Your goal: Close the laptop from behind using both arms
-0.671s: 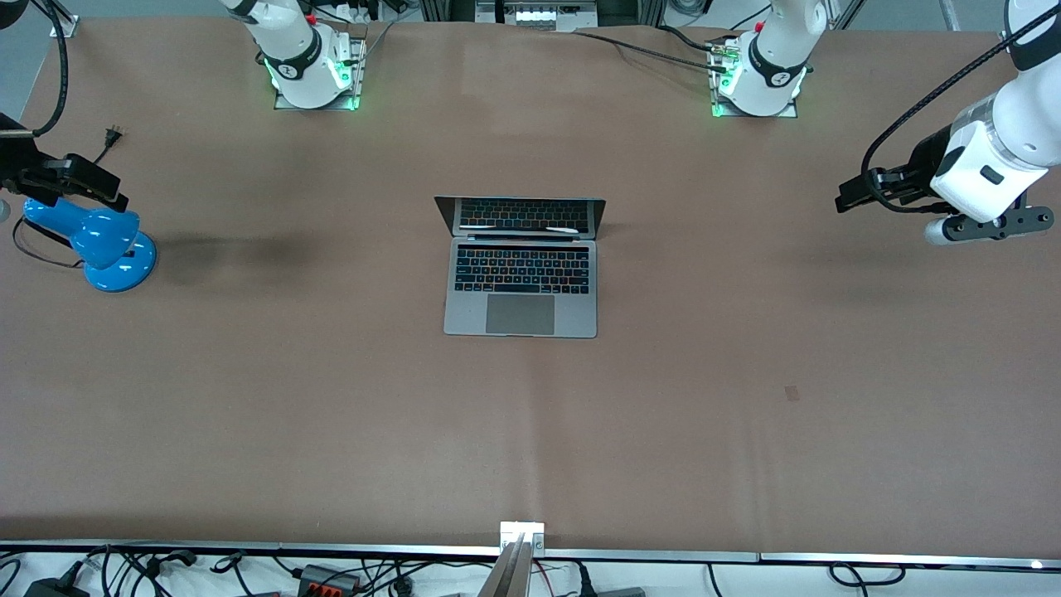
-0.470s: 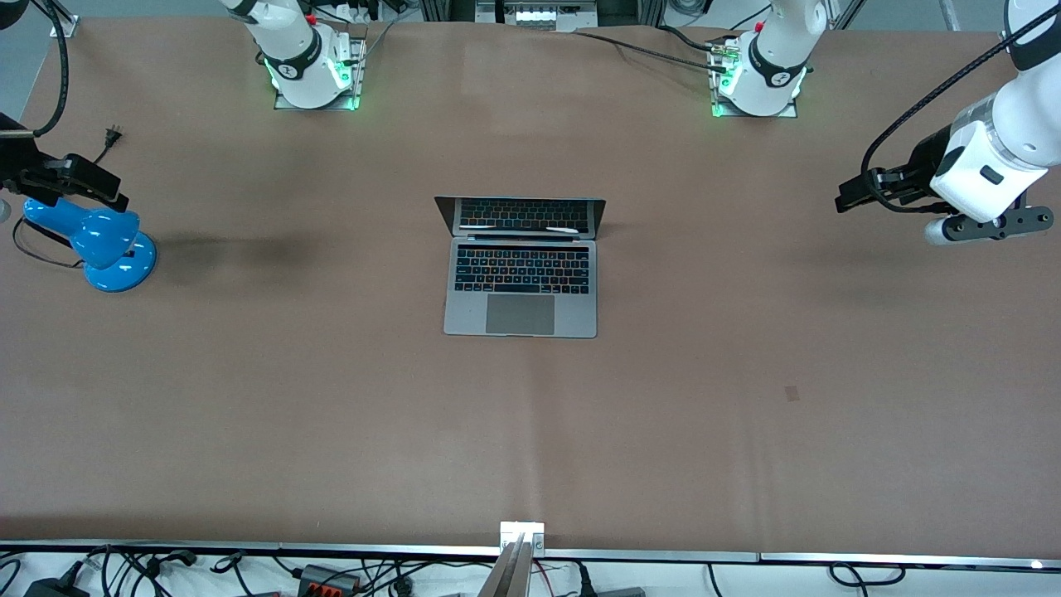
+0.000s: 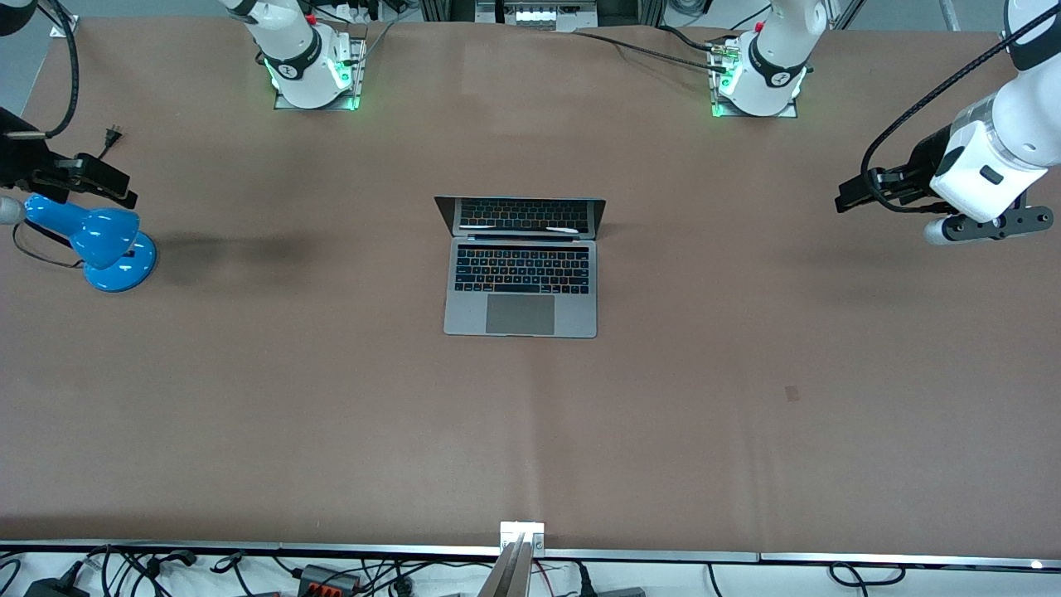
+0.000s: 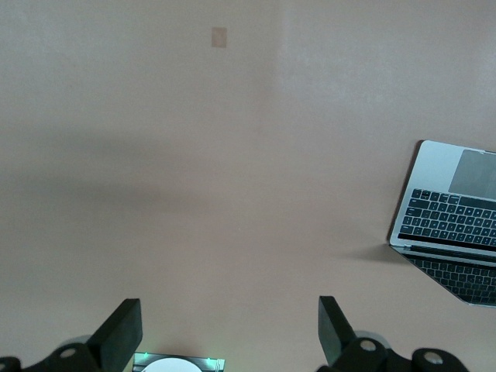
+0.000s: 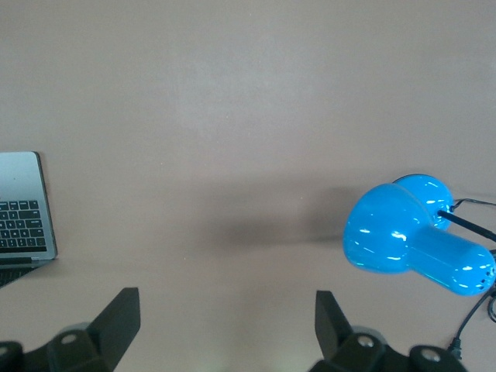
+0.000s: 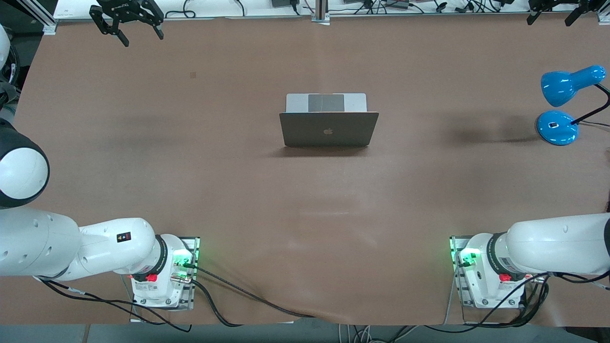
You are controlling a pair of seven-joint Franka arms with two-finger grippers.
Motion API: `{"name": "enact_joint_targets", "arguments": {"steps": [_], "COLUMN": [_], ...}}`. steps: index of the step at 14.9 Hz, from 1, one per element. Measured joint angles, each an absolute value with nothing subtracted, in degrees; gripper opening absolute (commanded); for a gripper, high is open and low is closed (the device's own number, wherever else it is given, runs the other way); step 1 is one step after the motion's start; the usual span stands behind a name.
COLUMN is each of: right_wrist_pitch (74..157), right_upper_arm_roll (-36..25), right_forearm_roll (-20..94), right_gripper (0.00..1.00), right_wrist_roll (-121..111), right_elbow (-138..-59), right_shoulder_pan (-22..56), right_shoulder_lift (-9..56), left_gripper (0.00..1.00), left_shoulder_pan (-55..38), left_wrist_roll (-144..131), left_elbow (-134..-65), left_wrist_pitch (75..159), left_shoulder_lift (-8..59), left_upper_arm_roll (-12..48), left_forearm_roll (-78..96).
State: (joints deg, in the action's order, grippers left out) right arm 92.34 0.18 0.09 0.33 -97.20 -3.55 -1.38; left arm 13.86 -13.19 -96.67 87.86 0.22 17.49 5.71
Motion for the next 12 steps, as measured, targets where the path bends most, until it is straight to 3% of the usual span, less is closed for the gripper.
{"name": "enact_joint_targets", "arguments": {"steps": [1,2,4,6,7,12], "right_wrist_pitch": [92.3,92.3,91.5,90.9,90.8,89.5], "right_upper_arm_roll": [0.3,0.3,0.5,0.7,0.7,0.9], "right_forearm_roll": [0.1,0.1,0.1,0.1,0.1,0.3], "right_gripper": [0.66,0.53,0.25,0.05,0.00,0.00], "right_wrist_roll": [0.3,0.3,0.3,0.4,0.4,0.4], "right_elbow": [-97.4,-97.5,-97.6,-97.6,-97.6,-97.8], "right_shoulder_pan": [-3.5,-3.5,-3.4,-3.1,-2.8,-0.3], "right_shoulder_lift": [-1.2,-1.1,-0.9,-0.9,-0.8,0.6], "left_gripper": [0.73,0.43,0.09,0.00,0.00,0.00], "left_shoulder_pan": [13.8,13.7,13.5,13.4,13.4,13.1], "left_wrist_roll": [-13.2,-13.2,-13.2,-13.1,-13.0,-13.0], "left_elbow": [-96.7,-96.7,-96.6,-96.4,-96.1,-94.9], "left_wrist_pitch": [87.8,87.7,87.0,85.6,84.9,85.1], "left_shoulder_lift": [0.2,0.2,0.2,0.2,0.2,0.7], "left_upper_arm_roll": [17.6,17.7,18.0,18.3,18.4,24.0], "left_forearm_roll": [5.7,5.7,5.7,5.7,5.8,7.3]}}
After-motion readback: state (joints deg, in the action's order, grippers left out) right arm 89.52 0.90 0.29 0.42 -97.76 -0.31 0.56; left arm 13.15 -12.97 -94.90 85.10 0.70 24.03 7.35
